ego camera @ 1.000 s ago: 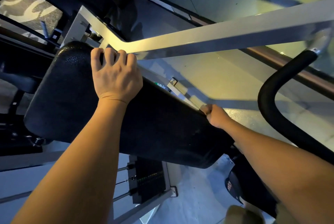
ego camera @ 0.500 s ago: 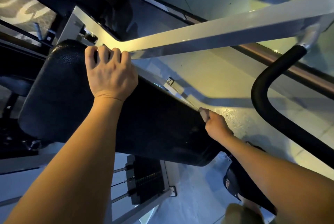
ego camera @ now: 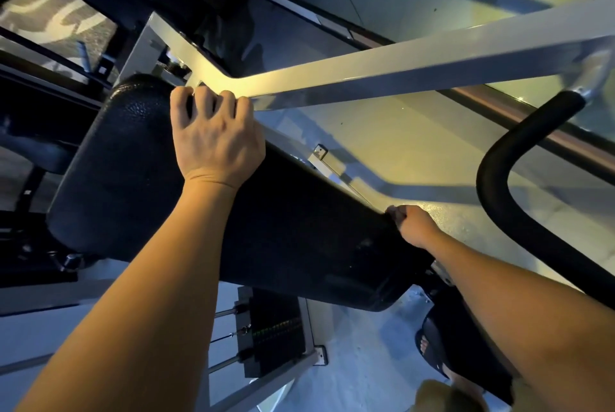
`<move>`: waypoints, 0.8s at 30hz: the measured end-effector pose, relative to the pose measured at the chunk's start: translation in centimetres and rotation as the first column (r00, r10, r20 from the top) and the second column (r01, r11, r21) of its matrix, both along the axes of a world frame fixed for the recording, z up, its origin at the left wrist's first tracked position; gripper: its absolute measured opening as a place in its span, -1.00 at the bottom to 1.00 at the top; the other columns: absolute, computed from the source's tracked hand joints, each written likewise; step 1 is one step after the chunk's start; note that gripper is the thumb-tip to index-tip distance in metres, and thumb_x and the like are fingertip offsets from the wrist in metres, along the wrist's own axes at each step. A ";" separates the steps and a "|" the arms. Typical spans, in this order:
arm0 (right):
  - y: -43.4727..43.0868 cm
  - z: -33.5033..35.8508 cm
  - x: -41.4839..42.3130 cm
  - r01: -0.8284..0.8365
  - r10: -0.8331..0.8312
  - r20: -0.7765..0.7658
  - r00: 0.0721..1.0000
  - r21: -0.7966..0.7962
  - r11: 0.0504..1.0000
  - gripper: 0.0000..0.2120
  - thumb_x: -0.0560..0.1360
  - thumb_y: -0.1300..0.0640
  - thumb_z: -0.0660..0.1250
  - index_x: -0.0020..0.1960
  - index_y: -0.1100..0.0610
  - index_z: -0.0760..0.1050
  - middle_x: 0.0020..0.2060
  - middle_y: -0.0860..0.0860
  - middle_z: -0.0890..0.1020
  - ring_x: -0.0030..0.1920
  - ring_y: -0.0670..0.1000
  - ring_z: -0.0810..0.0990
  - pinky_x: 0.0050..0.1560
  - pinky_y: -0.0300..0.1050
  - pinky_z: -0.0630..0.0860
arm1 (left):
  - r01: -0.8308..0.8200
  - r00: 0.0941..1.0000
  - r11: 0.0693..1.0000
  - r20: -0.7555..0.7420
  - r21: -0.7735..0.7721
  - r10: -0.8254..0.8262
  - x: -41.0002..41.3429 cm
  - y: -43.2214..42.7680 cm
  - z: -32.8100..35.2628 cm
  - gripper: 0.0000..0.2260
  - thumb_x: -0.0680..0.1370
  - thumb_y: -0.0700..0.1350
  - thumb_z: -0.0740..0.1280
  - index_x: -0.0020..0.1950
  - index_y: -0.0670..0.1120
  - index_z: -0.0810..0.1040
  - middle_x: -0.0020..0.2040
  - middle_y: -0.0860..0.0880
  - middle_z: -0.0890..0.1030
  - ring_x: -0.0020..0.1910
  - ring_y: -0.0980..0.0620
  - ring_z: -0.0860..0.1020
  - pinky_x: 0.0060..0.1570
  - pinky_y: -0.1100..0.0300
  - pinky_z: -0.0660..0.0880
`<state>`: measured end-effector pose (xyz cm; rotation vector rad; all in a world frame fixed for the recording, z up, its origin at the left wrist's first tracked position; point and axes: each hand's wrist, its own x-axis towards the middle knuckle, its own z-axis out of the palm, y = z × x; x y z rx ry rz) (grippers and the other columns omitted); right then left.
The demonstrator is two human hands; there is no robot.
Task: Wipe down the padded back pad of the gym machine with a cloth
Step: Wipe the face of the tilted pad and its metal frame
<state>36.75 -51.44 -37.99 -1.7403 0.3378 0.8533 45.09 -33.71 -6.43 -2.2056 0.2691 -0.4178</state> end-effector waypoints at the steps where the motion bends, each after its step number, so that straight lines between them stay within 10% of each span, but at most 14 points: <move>1: -0.2 0.0 0.5 -0.011 0.011 -0.013 1.000 0.000 1.000 -0.77 0.70 0.13 0.21 0.07 0.22 0.60 0.07 0.23 0.66 0.07 0.25 0.63 -0.06 -0.09 0.40 | 0.005 1.000 1.000 0.009 0.005 -0.005 0.0 0.0 0.0 -0.70 0.57 -0.10 0.02 -0.11 -0.18 0.51 -0.18 -0.15 0.54 -0.07 -0.21 0.43 0.30 -0.14 0.20; 5: 2.3 4.0 2.7 0.075 -0.080 0.038 0.996 0.128 0.989 -0.84 0.66 0.33 0.18 0.14 0.32 0.52 0.05 0.13 0.59 0.13 0.11 0.55 0.12 -0.12 0.46 | 0.038 0.999 0.999 0.031 0.010 -0.038 0.0 -0.1 0.0 -0.71 0.56 -0.11 0.02 -0.14 -0.18 0.49 -0.22 -0.14 0.51 -0.10 -0.20 0.43 0.28 -0.15 0.25; 11: 5.4 12.4 4.3 -0.004 -0.095 0.407 0.909 0.237 0.972 -0.82 0.70 0.19 0.15 -0.01 0.12 0.49 -0.35 -0.03 0.44 -0.38 -0.08 0.37 -0.40 -0.23 0.26 | 0.030 0.999 1.000 0.017 0.002 -0.030 0.0 0.1 0.0 -0.70 0.56 -0.10 0.01 -0.13 -0.18 0.48 -0.20 -0.14 0.52 -0.08 -0.20 0.42 0.30 -0.14 0.21; 17: 2.3 5.3 0.1 -0.005 -0.001 0.173 0.985 0.031 0.999 -0.54 0.48 0.46 0.14 0.27 0.18 0.56 0.08 0.20 0.61 0.12 0.21 0.59 -0.06 -0.10 0.45 | 0.038 0.999 0.999 0.007 -0.023 -0.037 0.0 0.3 0.1 -0.70 0.57 -0.09 0.04 -0.10 -0.18 0.52 -0.18 -0.14 0.56 -0.05 -0.21 0.44 0.32 -0.14 0.20; 24: 6.7 12.8 1.7 0.221 -0.282 0.357 0.890 0.201 0.954 -0.64 0.62 0.36 0.13 -0.25 0.00 0.35 -0.33 -0.08 0.41 -0.32 -0.08 0.38 -0.33 -0.21 0.27 | 0.093 0.995 0.995 0.043 -0.034 -0.092 0.1 0.9 0.1 -0.76 0.57 -0.12 0.11 -0.13 -0.16 0.53 -0.22 -0.13 0.55 -0.09 -0.20 0.45 0.29 -0.12 0.23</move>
